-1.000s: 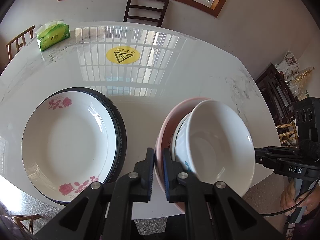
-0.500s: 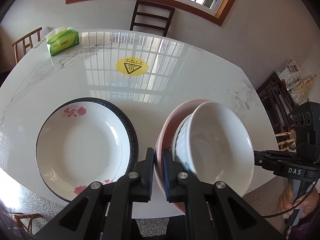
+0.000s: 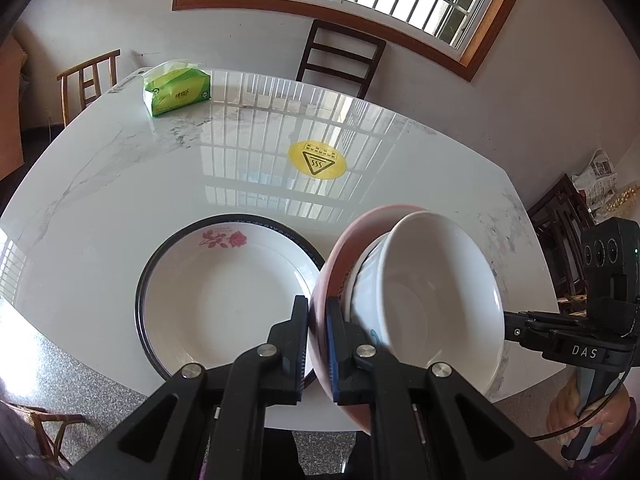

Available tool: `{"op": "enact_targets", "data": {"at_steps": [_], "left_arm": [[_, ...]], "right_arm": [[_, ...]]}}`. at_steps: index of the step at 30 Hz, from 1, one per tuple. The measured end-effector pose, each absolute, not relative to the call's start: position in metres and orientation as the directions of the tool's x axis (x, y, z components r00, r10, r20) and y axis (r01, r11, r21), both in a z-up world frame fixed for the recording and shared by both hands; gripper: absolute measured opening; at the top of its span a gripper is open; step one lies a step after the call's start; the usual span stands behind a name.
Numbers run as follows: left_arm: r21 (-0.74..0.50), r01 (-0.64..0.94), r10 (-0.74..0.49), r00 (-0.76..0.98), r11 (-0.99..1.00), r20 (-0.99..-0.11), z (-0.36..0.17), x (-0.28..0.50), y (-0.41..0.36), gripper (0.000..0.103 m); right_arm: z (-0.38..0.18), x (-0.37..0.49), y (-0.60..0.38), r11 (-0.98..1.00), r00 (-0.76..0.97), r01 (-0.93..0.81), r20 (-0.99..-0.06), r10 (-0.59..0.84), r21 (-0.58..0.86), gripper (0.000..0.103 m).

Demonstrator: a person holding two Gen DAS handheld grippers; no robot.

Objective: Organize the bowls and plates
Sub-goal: 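Carry the bowl stack with both grippers over the plate stack and lower it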

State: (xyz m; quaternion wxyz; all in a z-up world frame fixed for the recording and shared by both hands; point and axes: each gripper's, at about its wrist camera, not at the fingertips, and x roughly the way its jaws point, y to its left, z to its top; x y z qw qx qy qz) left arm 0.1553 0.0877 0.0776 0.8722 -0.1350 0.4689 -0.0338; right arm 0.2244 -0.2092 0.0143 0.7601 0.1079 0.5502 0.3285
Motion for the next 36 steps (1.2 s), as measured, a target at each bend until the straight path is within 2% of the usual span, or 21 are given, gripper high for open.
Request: {"op": "enact_targets", "data": {"at_steps": [14,36], "left_arm": [[-0.27,-0.147,-0.138,0.581,0.952,-0.802,0.088,0.142,0.139,0.008],[-0.28,-0.216,-0.112,0.571,0.935,-0.813,0.066,0.144,0.18,0.007]], "right_arm": [[0.022,0.229,-0.158,0.724,0.134,-0.433,-0.755,0.641,0.538,0.017],[0.007,0.238,-0.12,0.712,0.083,-0.442,-0.766,0.638,0.546,0.017]]}}
